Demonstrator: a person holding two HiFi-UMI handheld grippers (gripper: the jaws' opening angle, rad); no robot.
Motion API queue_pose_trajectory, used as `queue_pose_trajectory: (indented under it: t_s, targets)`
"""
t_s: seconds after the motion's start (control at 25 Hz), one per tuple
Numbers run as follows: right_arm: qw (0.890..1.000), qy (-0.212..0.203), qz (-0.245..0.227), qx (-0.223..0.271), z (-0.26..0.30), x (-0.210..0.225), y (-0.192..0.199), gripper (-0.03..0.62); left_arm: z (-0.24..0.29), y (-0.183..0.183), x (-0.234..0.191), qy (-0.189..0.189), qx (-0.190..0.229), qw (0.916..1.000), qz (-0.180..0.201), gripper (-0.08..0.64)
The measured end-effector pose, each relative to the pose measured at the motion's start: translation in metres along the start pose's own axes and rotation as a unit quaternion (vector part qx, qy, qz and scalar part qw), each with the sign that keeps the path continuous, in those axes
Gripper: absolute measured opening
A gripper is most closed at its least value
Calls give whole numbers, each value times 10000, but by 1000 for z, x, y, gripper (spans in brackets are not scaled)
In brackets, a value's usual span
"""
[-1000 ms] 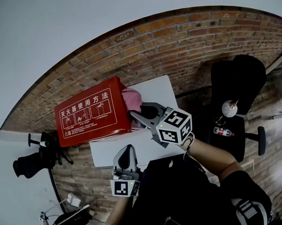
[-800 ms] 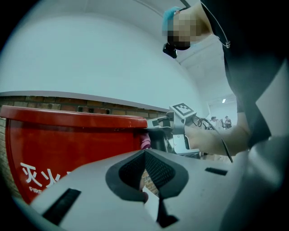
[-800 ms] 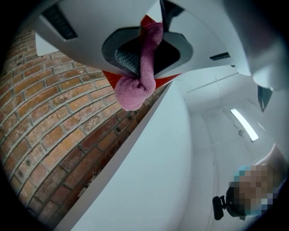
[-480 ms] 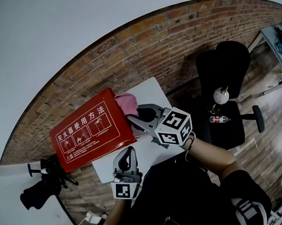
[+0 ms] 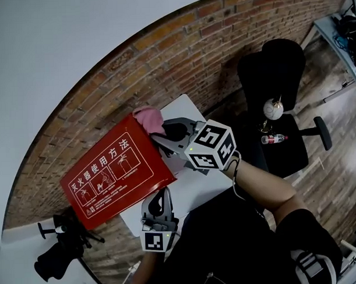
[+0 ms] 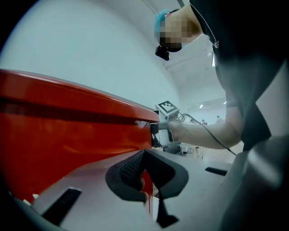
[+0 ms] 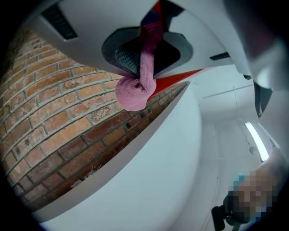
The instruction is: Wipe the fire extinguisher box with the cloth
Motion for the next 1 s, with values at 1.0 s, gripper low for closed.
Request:
queue_pose_trajectory:
  t_s: [1.0]
  targets:
    - [9849,-1044,1308,-437,29,45,-24,71,-15,-11,69,-2123,-487,9752,-389,48]
Point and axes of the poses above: the fingertips, and each gripper's own axes: z forward along the fingers, x to its right, y out of its underside, the point moved 8 cm from there along -z, backward along the fingers, and after that the axes turned 11 degrees about z, right-handed, at the moved point
